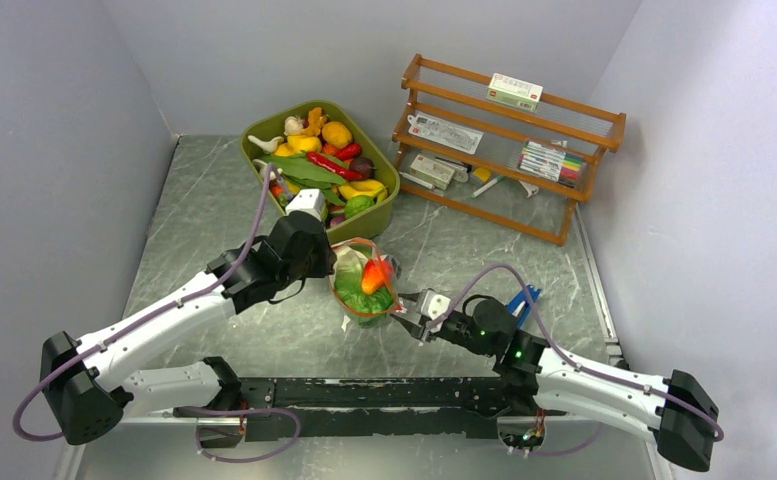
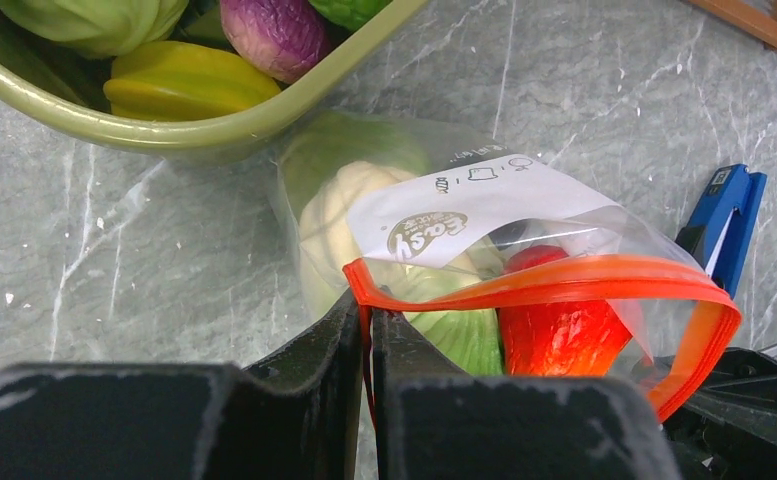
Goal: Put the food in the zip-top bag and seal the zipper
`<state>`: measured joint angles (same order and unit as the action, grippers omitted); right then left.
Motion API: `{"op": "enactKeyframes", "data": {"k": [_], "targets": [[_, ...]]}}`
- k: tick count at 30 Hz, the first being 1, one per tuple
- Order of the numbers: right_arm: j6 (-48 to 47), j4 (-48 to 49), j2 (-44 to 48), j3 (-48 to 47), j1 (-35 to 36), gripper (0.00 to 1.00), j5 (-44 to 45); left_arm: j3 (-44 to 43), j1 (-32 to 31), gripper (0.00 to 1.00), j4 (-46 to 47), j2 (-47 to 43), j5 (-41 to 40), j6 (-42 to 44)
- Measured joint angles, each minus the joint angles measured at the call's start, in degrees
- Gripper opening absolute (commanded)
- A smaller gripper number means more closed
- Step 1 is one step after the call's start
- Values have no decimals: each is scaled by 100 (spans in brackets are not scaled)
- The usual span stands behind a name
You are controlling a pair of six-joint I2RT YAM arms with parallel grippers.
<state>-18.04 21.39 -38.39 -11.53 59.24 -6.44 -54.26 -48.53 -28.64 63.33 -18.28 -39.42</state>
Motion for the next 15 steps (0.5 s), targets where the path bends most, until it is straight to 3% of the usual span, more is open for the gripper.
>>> {"op": "enactKeyframes", "data": {"k": [2,5,7,12,15], "targets": [[59,109,136,146,2,41,103,-13,0,7,-4,-11,-31,0],[120,114,249,192,2,13,229,-26,0,7,-11,-22,-79,4],[122,105,323,190,2,0,269,-33,0,7,-15,-28,-90,20],[-2,-286,352,-227,2,0,203,-188,0,7,-116,-44,-109,170],[-101,-870,120,-1119,4,0,-105,-551,0,7,-297,-68,-229,365]]}}
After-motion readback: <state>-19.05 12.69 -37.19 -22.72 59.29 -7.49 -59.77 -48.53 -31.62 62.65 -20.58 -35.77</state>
